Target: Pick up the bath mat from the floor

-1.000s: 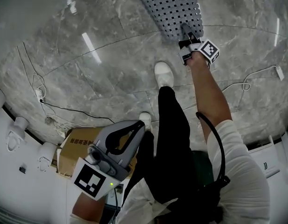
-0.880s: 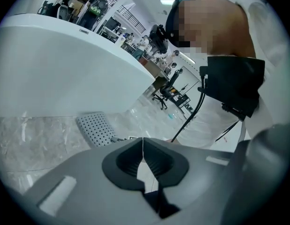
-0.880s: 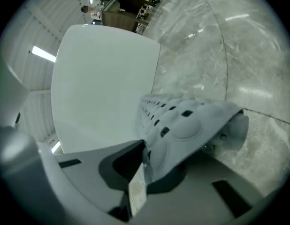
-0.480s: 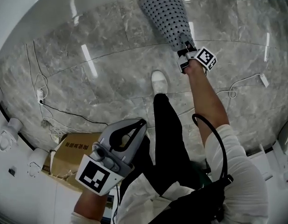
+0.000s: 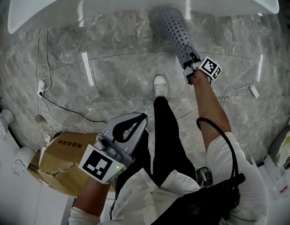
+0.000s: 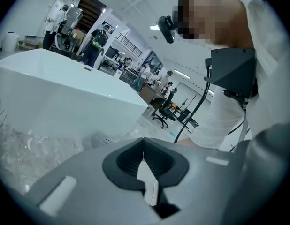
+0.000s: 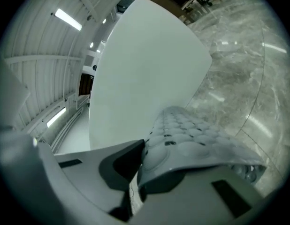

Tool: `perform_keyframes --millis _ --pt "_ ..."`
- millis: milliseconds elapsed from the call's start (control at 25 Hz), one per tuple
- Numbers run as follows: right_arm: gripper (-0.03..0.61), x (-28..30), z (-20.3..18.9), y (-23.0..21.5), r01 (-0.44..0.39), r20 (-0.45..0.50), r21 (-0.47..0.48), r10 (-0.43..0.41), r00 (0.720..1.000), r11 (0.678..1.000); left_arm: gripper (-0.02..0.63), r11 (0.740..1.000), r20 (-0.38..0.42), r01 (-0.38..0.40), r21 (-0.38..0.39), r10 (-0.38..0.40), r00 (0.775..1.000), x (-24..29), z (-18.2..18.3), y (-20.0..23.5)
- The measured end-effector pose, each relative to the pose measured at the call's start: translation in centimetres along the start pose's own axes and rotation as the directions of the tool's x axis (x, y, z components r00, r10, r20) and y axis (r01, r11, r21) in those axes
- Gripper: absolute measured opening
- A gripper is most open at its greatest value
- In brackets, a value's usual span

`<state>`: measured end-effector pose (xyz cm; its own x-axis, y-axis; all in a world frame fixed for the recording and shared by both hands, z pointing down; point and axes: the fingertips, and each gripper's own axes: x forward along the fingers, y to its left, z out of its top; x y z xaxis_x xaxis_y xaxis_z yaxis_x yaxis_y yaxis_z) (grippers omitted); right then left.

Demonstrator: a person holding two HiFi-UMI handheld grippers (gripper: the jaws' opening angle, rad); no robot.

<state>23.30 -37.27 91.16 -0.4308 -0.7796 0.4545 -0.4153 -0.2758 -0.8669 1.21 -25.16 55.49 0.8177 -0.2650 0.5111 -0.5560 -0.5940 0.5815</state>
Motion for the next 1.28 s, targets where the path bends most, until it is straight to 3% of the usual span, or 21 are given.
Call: perform_keyframes --millis 120,720,1040,1280 --pt "0.014 -2.7 -1.0 4.0 -0.004 -0.012 -0.021 0.004 1.000 1.000 0.006 0.999 0.066 -0.019 0.038 0.017 0.998 -3.8 0.2 -1.0" --pt "0.014 -19.2 -8.6 27.4 -0.137 -0.137 -0.149 0.116 0.984 0.979 0.006 0.980 0.228 -0.094 0.174 0.053 0.972 -23.0 2.6 -10.2" --pt "0.014 -27.8 -12.5 38.3 -0.238 -0.230 -0.201 0.191 0.954 0.950 0.006 0.969 0.237 -0.095 0.227 0.040 0.971 -29.6 0.8 -13.8" --pt "0.014 -33.3 -15.6 44.9 -0.267 -0.251 -0.254 0.203 0.946 0.930 0.006 0.966 0.257 -0.090 0.242 0.026 0.966 -33.9 0.5 -15.3"
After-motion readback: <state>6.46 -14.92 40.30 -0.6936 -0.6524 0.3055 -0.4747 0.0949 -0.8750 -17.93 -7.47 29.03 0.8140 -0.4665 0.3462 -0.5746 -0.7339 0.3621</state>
